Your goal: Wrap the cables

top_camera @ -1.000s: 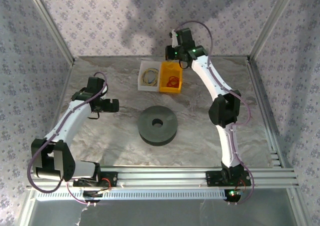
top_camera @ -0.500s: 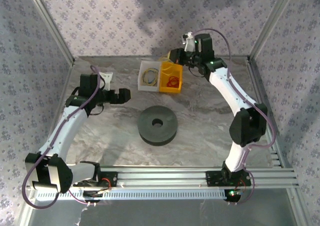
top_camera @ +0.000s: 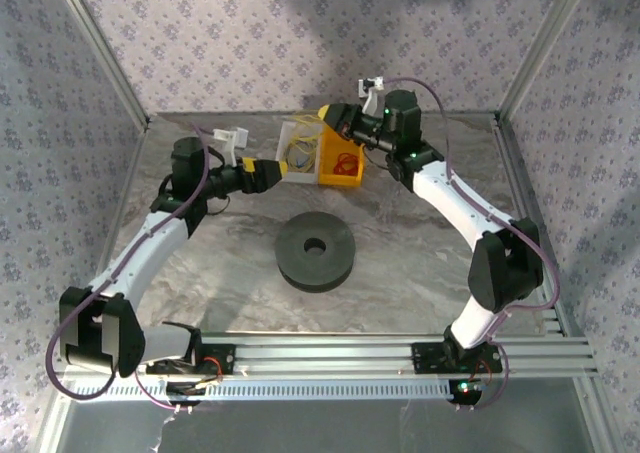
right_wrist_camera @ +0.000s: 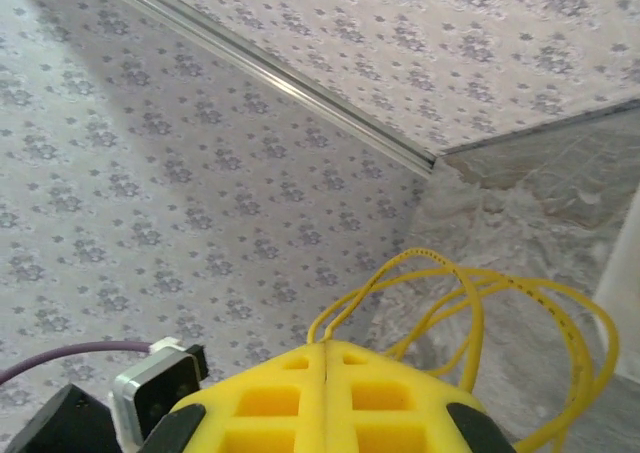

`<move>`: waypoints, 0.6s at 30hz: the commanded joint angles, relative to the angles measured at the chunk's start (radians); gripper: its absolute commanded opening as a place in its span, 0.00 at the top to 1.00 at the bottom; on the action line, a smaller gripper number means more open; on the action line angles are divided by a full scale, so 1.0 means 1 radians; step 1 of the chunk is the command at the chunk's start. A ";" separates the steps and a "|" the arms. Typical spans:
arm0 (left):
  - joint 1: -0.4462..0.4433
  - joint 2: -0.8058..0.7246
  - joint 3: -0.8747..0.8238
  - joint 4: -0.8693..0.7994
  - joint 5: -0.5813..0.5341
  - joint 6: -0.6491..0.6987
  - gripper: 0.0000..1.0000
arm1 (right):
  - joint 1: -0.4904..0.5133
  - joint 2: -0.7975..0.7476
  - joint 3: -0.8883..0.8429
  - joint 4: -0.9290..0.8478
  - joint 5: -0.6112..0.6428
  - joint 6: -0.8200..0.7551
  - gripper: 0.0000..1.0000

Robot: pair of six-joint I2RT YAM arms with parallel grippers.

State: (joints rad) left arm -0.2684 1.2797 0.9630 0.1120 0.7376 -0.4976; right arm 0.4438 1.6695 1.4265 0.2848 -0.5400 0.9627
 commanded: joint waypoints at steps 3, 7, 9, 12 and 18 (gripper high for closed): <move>-0.026 0.028 0.036 0.152 0.012 -0.066 0.10 | 0.042 -0.046 -0.017 0.126 0.079 0.068 1.00; -0.028 0.042 0.025 0.205 0.005 -0.097 0.14 | 0.065 -0.045 -0.026 0.152 0.104 0.087 1.00; -0.028 0.045 0.020 0.221 -0.002 -0.106 0.16 | 0.067 -0.044 -0.030 0.170 0.106 0.104 1.00; -0.028 0.045 0.019 0.233 -0.016 -0.109 0.16 | 0.072 -0.042 -0.033 0.182 0.106 0.116 1.00; -0.027 0.064 -0.006 0.314 -0.042 -0.156 0.22 | 0.093 -0.043 -0.047 0.199 0.115 0.121 1.00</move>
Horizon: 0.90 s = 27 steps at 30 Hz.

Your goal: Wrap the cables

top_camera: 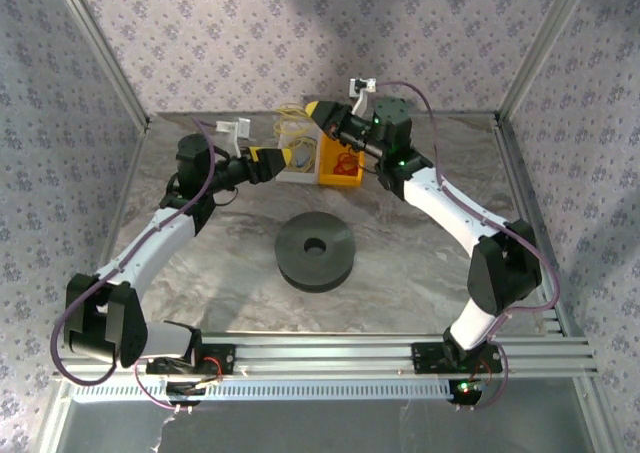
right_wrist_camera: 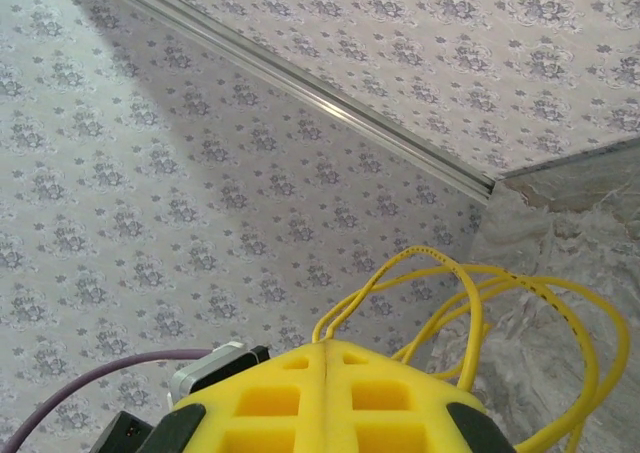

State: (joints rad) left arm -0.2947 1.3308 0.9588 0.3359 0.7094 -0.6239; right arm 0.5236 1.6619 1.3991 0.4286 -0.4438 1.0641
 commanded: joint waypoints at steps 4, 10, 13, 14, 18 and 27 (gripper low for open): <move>-0.001 0.022 -0.013 0.107 -0.026 -0.039 0.29 | 0.017 -0.033 -0.022 0.077 0.014 0.042 1.00; 0.007 0.025 -0.012 0.110 -0.039 -0.038 0.48 | 0.032 -0.030 -0.027 0.105 0.010 0.075 1.00; 0.015 0.022 -0.012 0.110 -0.042 -0.038 0.60 | 0.035 -0.028 -0.027 0.117 0.008 0.085 1.00; 0.018 0.021 -0.012 0.110 -0.044 -0.038 0.66 | 0.035 -0.027 -0.027 0.119 0.007 0.089 1.00; 0.035 0.015 -0.012 0.099 -0.044 -0.038 0.81 | 0.037 -0.026 -0.025 0.121 0.001 0.091 1.00; 0.116 -0.040 -0.023 -0.014 -0.052 -0.010 1.00 | -0.053 -0.106 -0.070 0.011 -0.029 -0.004 1.00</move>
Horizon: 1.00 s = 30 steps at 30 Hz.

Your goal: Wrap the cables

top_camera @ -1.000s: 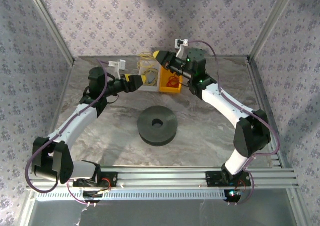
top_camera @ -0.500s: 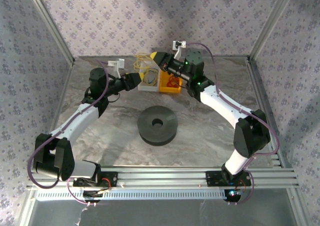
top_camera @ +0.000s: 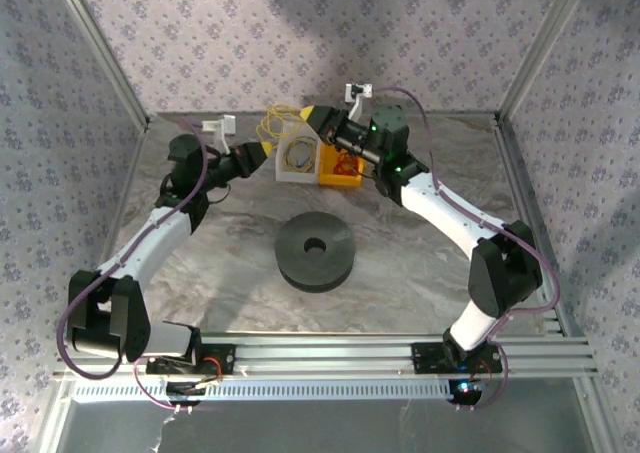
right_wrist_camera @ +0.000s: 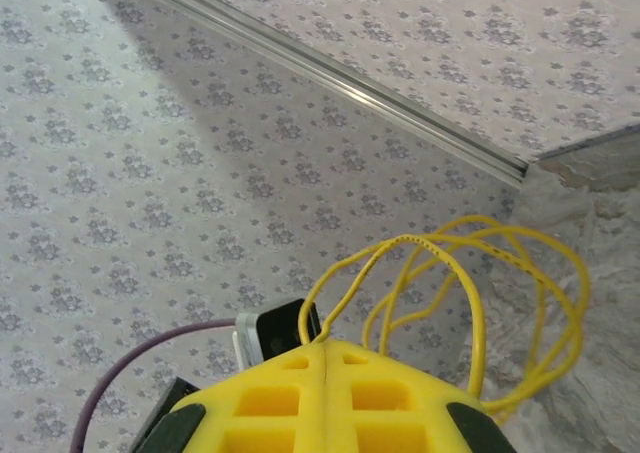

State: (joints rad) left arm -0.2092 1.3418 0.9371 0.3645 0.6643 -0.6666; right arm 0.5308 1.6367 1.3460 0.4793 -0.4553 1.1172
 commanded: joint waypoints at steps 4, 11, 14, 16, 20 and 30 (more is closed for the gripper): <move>0.102 -0.103 -0.015 -0.160 -0.020 0.084 1.00 | -0.204 -0.176 -0.075 -0.117 -0.055 -0.112 1.00; 0.257 -0.171 -0.005 -0.373 -0.071 0.162 1.00 | -0.496 -0.359 -0.143 -0.334 -0.113 -0.310 1.00; 0.340 -0.176 0.036 -0.472 -0.100 0.182 1.00 | -0.627 -0.402 -0.203 -0.399 -0.120 -0.358 1.00; 0.399 -0.177 0.066 -0.525 -0.104 0.191 1.00 | -0.710 -0.412 -0.239 -0.415 -0.126 -0.365 1.00; 0.495 -0.197 0.122 -0.606 -0.100 0.221 1.00 | -0.851 -0.405 -0.292 -0.446 -0.113 -0.398 1.00; 0.630 -0.257 0.208 -0.760 -0.101 0.290 1.00 | -1.042 -0.280 -0.309 -0.431 -0.049 -0.419 1.00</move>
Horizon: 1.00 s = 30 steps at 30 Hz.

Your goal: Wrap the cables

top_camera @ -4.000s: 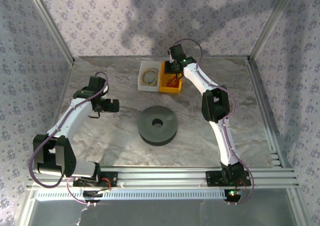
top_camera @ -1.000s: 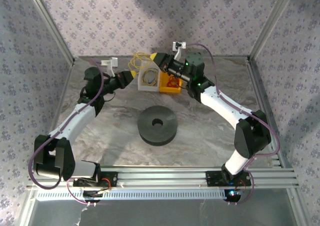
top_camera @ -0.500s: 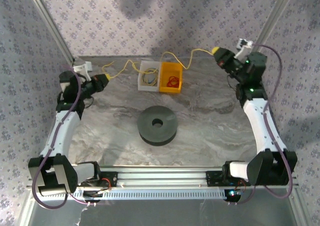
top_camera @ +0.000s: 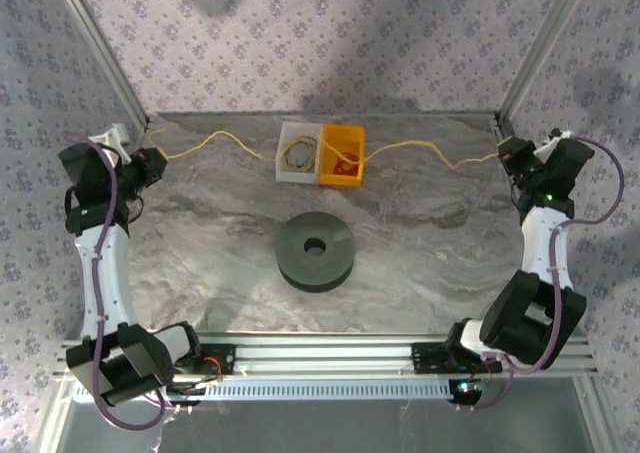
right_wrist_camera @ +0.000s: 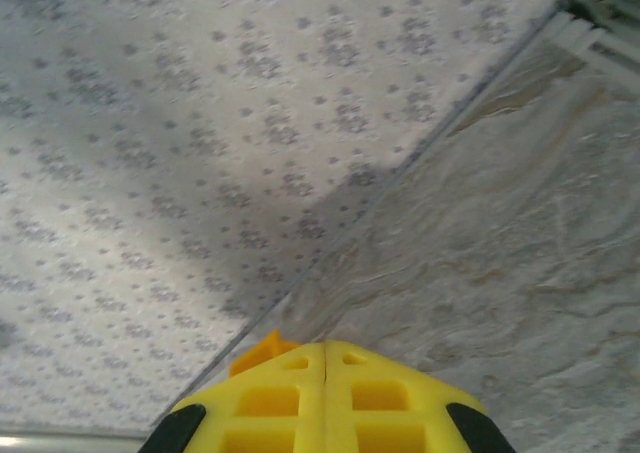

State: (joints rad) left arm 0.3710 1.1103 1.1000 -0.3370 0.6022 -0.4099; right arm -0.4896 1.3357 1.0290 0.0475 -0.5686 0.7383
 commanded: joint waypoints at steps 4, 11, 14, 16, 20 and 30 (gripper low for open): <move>0.192 -0.052 0.094 -0.097 -0.007 0.037 1.00 | -0.027 0.078 0.031 -0.026 0.103 -0.072 1.00; 0.327 -0.068 0.203 -0.106 -0.066 0.007 1.00 | -0.031 0.203 0.028 0.036 0.085 -0.011 1.00; 0.385 -0.054 0.246 -0.084 -0.055 -0.035 1.00 | -0.044 0.263 0.012 0.105 0.054 0.067 1.00; 0.423 -0.048 0.278 -0.076 -0.053 -0.052 1.00 | -0.058 0.308 0.001 0.153 0.038 0.122 1.00; 0.490 -0.032 0.334 -0.079 -0.048 -0.069 1.00 | -0.091 0.405 -0.012 0.238 -0.002 0.220 1.00; 0.565 -0.018 0.355 -0.017 0.027 -0.148 1.00 | -0.107 0.465 0.025 0.209 -0.063 0.196 1.00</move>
State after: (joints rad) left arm 0.9306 1.0912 1.4342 -0.4095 0.5766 -0.5102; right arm -0.6022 1.8019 1.0283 0.2539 -0.5827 0.9352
